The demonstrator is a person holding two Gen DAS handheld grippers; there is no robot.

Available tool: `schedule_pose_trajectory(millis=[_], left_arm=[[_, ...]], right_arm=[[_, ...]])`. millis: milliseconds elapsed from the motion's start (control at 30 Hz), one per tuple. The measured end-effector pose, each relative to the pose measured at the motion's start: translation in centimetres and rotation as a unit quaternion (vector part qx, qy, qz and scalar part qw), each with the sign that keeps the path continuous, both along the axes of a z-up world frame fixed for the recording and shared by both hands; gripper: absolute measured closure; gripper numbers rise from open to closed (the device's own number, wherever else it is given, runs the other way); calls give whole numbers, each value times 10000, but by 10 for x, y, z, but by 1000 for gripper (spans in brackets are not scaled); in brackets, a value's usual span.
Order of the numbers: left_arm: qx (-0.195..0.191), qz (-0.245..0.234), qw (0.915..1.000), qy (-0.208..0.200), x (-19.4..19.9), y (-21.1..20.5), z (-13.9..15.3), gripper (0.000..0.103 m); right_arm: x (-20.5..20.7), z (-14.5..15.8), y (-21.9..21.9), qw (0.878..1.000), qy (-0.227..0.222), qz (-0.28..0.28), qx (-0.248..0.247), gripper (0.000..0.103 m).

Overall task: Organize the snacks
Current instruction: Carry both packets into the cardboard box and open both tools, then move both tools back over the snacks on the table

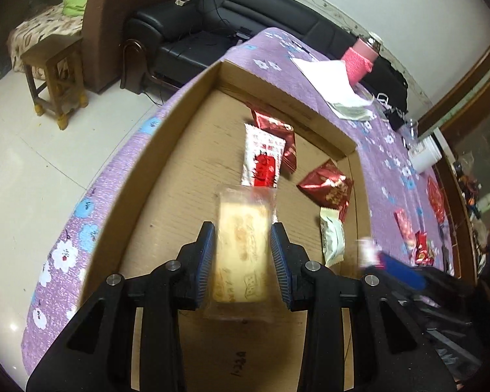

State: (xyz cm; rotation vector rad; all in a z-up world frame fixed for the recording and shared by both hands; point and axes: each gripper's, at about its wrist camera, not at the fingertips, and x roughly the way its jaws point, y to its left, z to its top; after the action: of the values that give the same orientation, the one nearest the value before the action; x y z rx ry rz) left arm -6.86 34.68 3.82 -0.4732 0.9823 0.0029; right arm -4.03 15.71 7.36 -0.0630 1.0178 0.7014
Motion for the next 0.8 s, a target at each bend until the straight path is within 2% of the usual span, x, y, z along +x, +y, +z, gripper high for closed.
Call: schedule_pose_trajectory(millis=[233, 333, 500, 600, 667, 800], left_arm=[[-168, 96, 9995, -239, -13, 8, 11, 69], [-230, 172, 9991, -325, -21, 9, 15, 69], [-305, 229, 9984, -411, -36, 3, 22, 68], [-383, 262, 9977, -486, -46, -3, 26, 55], [-428, 242, 9972, -563, -53, -11, 30, 54], [-518, 25, 9963, -683, -61, -34, 39, 54]], right_arm=[[11, -21, 23, 9998, 151, -45, -121, 75], [13, -19, 22, 9998, 193, 30, 73, 69], [4, -6, 17, 9999, -89, 53, 129, 60], [-2, 5, 0, 9996, -187, 0, 217, 52], [-5, 13, -18, 9993, -260, -101, 268, 46], [-4, 21, -72, 9977, -312, -516, 303, 43]])
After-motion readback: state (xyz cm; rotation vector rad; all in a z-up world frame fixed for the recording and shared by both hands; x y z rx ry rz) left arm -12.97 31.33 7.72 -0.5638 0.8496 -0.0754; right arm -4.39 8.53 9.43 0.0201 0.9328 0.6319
